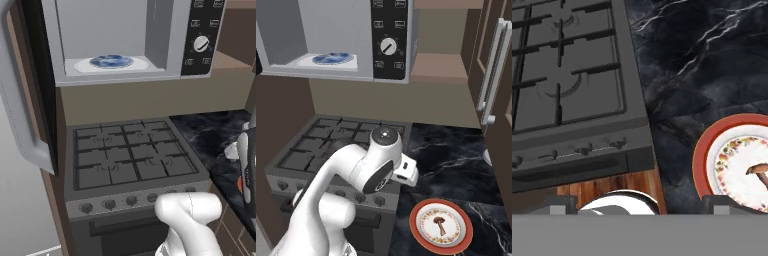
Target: Pick the mushroom from the counter and place it in the microwave.
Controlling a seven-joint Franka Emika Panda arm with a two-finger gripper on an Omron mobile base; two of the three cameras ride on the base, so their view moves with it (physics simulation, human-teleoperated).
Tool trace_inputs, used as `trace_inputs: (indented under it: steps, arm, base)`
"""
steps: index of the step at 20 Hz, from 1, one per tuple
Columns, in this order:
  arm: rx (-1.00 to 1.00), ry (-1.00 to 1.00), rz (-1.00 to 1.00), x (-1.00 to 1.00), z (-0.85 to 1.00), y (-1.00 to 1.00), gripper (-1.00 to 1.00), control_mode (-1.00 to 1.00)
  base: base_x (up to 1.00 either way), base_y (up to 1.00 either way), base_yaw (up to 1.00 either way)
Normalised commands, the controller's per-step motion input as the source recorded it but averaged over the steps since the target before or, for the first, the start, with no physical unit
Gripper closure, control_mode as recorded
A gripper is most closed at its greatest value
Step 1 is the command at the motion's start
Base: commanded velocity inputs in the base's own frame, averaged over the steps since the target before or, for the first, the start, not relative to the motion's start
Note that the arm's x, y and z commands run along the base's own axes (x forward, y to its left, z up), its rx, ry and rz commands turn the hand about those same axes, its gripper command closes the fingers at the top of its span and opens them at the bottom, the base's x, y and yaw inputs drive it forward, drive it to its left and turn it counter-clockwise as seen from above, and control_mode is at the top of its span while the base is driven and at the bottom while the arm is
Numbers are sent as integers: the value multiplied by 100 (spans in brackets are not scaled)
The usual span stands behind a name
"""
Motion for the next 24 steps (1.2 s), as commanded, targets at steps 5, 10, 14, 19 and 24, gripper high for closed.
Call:
trace_inputs:
  steps: [5,10,14,19,24]
  arm:
    - [0,16,-22,6,-57,-100,-100,-100]
    - [0,24,-22,20,-54,-100,-100,-100]
    - [5,18,-14,24,-50,-100,-100,-100]
    - [10,4,0,14,-53,-65,-100,-100]
    - [13,1,2,14,-41,-55,-100,-100]
  base:
    - [0,0,0]
    - [0,0,0]
    - [0,0,0]
    - [0,0,0]
    - [0,0,0]
